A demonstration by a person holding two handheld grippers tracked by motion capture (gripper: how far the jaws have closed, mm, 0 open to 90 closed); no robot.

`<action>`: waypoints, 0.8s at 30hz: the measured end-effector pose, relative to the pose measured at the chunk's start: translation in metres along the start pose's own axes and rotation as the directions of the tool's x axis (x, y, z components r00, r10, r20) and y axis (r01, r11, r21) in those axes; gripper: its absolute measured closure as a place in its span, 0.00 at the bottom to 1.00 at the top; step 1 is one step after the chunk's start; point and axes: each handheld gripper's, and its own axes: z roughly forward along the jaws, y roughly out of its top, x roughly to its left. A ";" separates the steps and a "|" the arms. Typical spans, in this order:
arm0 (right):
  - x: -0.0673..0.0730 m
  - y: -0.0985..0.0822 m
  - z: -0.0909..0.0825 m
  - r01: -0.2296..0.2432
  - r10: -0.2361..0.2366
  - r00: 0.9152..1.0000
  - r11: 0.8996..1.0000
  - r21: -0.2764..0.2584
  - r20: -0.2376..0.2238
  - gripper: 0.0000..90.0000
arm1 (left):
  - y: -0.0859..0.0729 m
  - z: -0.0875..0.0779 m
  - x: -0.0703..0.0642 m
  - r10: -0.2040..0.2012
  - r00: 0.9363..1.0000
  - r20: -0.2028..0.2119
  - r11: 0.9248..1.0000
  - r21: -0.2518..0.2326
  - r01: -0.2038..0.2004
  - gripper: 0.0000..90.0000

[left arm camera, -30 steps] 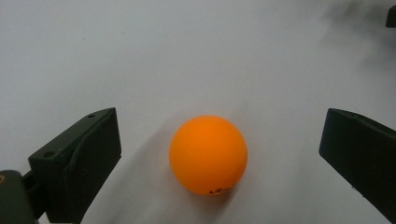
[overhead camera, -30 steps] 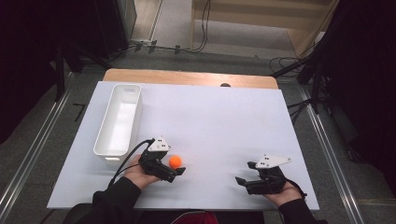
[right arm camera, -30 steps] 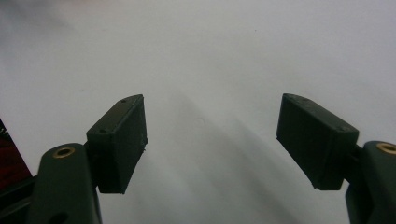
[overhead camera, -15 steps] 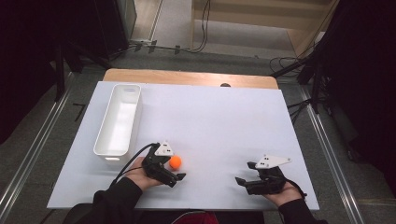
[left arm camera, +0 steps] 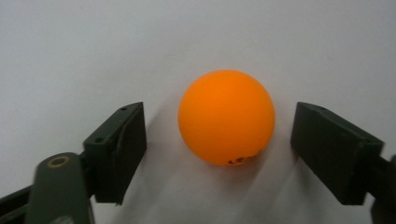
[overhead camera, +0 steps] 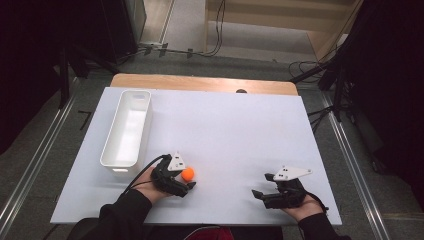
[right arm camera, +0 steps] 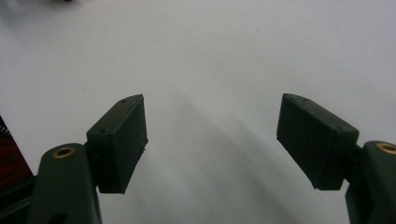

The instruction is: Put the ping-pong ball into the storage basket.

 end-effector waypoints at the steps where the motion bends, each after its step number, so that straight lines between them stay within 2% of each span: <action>1: 0.000 0.000 0.000 -0.003 0.003 1.000 1.000 -0.001 0.000 0.26 | 0.000 0.000 -0.001 0.004 1.000 -0.001 1.000 -0.008 -0.004 0.28; 4: 0.000 0.000 0.000 -0.001 0.001 1.000 1.000 0.000 0.002 0.26 | 0.000 -0.001 -0.003 0.018 1.000 0.008 1.000 -0.008 -0.018 0.36; 10: 0.000 0.000 0.000 -0.001 0.001 1.000 1.000 0.000 0.003 0.26 | 0.001 -0.002 -0.001 -0.024 1.000 -0.002 1.000 -0.011 0.024 0.45; 14: 0.000 0.000 0.000 -0.001 0.001 1.000 1.000 0.000 0.002 0.26 | 0.001 -0.003 -0.001 -0.015 1.000 -0.007 1.000 -0.007 0.015 0.47; 20: 0.000 0.000 0.000 -0.001 0.001 1.000 1.000 -0.001 0.002 0.26 | 0.001 -0.003 -0.001 -0.021 1.000 -0.011 1.000 -0.015 0.021 0.55; 24: 0.000 0.000 0.000 -0.004 0.004 1.000 1.000 0.000 0.002 0.26 | 0.001 -0.003 0.000 -0.022 1.000 -0.009 1.000 -0.015 0.022 0.55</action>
